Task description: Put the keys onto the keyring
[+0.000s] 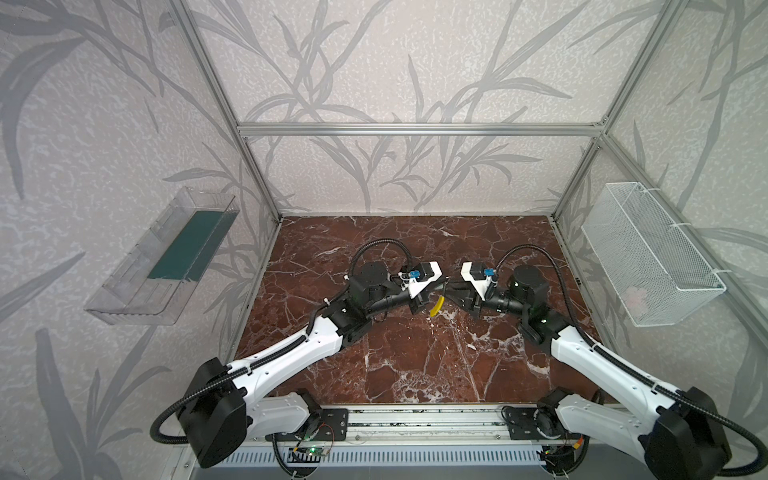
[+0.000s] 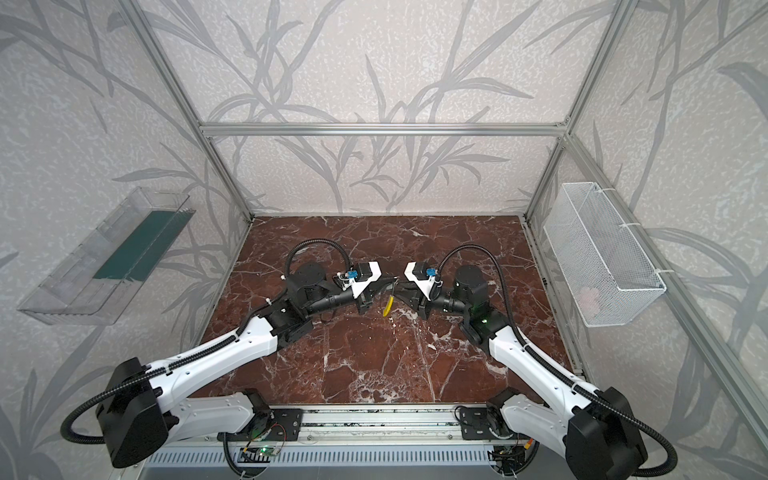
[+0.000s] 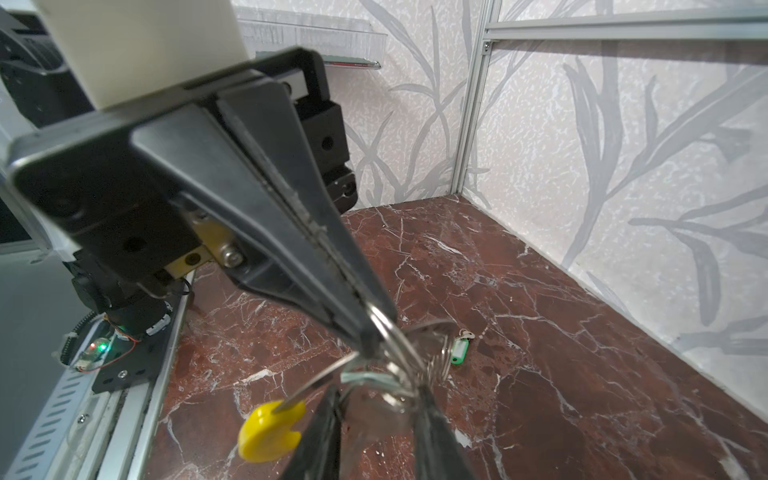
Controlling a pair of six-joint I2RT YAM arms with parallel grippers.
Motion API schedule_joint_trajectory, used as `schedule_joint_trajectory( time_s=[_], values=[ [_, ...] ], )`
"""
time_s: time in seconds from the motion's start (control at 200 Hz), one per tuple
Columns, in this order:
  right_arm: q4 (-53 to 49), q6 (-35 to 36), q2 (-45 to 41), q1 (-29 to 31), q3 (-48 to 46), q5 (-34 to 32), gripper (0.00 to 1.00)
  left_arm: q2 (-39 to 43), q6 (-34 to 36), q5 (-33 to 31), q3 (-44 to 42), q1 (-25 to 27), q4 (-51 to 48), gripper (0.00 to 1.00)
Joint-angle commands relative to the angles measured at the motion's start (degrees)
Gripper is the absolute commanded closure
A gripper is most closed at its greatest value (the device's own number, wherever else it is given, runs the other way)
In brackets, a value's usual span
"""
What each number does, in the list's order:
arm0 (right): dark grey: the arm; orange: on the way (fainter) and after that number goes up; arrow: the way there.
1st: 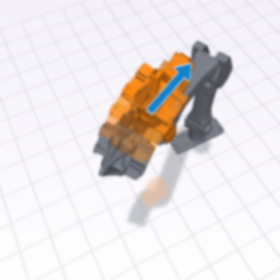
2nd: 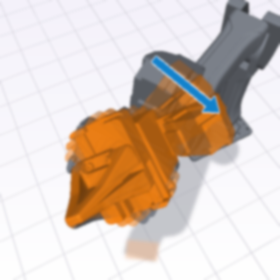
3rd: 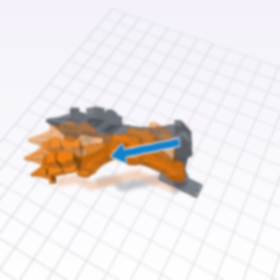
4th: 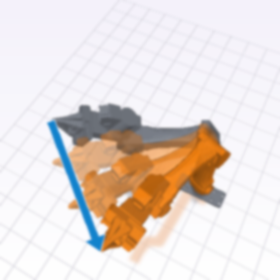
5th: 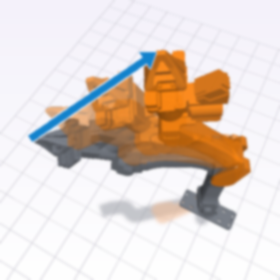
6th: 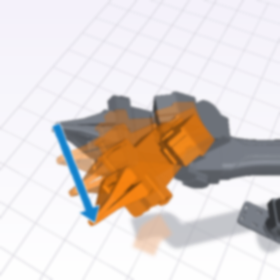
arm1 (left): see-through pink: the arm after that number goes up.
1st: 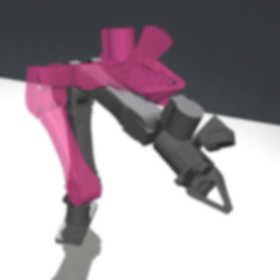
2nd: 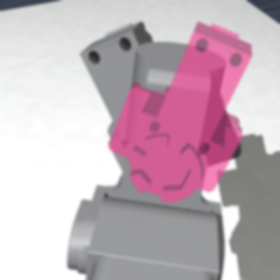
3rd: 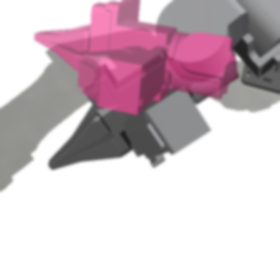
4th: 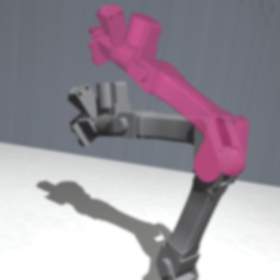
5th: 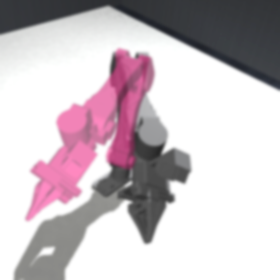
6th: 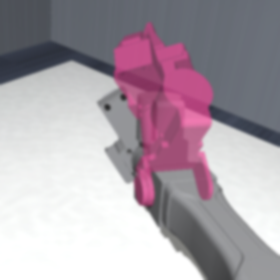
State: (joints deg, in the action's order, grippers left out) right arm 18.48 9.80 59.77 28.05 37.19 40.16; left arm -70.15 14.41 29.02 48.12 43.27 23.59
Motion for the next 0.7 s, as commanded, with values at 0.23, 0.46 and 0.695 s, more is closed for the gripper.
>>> schedule_joint_trajectory(
  time_s=[0.23,0.46,0.695],
  values=[
    [-2.13,7.03,-13.46,-5.73,-4.44,-1.18,0.66,0.36,-4.39,7.14,-0.08,-2.01,5.97,1.0],
    [6.4,2.15,-8.8,-5.65,-1.52,3.37,0.73,-0.16,-4.65,9.53,0.49,-2.02,5.57,1.0],
    [8.82,1.91,-3.99,-4.26,1.22,7.41,0.77,-0.08,-4.05,10.53,0.9,-2.02,4.41,1.0]
  ],
)
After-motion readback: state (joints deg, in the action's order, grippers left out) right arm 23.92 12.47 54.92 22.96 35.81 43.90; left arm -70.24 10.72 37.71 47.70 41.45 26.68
